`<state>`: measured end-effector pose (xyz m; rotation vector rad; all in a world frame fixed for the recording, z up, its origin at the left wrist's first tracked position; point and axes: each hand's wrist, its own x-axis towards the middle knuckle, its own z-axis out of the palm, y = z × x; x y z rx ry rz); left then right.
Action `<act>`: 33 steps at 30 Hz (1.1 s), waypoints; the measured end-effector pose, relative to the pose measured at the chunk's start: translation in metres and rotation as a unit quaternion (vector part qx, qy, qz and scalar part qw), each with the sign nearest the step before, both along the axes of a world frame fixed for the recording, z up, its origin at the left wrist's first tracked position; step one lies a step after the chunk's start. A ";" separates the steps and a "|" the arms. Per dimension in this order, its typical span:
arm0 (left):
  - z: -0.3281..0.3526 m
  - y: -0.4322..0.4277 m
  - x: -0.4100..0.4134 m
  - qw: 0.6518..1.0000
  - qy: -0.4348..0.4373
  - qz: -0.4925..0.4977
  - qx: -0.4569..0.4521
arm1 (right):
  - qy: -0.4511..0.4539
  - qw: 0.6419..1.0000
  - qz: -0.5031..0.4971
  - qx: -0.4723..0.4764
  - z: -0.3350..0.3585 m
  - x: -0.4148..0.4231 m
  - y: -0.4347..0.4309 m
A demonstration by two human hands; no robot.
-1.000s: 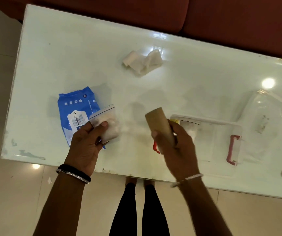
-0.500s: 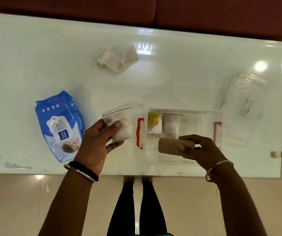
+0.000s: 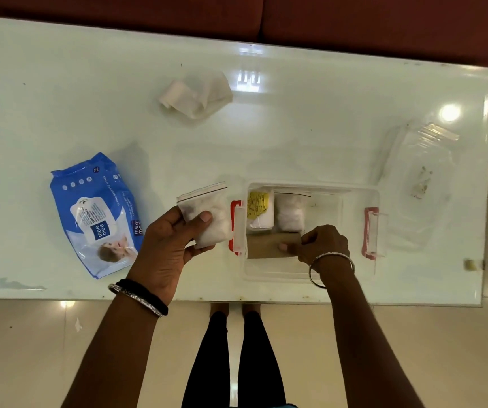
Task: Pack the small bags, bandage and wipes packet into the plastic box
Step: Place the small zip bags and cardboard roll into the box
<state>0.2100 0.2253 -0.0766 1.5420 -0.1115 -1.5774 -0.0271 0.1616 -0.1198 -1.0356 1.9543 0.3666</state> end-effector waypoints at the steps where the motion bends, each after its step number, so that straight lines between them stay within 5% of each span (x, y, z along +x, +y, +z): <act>1: 0.001 0.000 -0.002 1.000 -0.003 -0.006 -0.003 | 0.002 1.000 0.000 0.007 0.001 0.001 0.000; 4: 0.005 -0.001 -0.010 0.999 -0.007 -0.027 -0.015 | 0.021 1.000 0.012 -0.014 0.011 -0.001 0.003; 7: 0.009 -0.003 -0.023 0.998 -0.026 -0.052 -0.017 | -0.009 0.988 0.000 -0.154 0.031 -0.004 0.007; 9: 0.011 -0.005 -0.035 0.993 -0.065 -0.092 -0.020 | -0.128 0.973 -0.070 -0.178 0.045 -0.005 0.009; 12: 0.014 -0.006 -0.057 0.982 -0.105 -0.152 -0.033 | -0.369 0.906 -0.190 -0.088 0.061 -0.007 0.013; 15: 0.016 -0.010 -0.079 0.970 -0.156 -0.184 -0.031 | -0.446 0.870 -0.197 -0.068 0.063 -0.013 0.019; 19: 0.014 -0.012 -0.097 0.956 -0.186 -0.226 -0.035 | -0.383 0.893 -0.206 -0.116 0.056 -0.021 0.021; 22: 0.014 -0.012 -0.098 0.947 -0.233 -0.217 -0.046 | -0.253 0.930 -0.200 -0.176 0.047 -0.032 0.013; 29: 0.011 -0.013 -0.071 0.850 -0.477 -0.220 -0.047 | 0.021 0.968 0.002 -0.251 0.024 -0.031 -0.013; 33: 0.002 -0.015 -0.059 0.859 -0.464 -0.212 -0.047 | 0.090 0.970 0.066 -0.214 0.008 -0.015 -0.025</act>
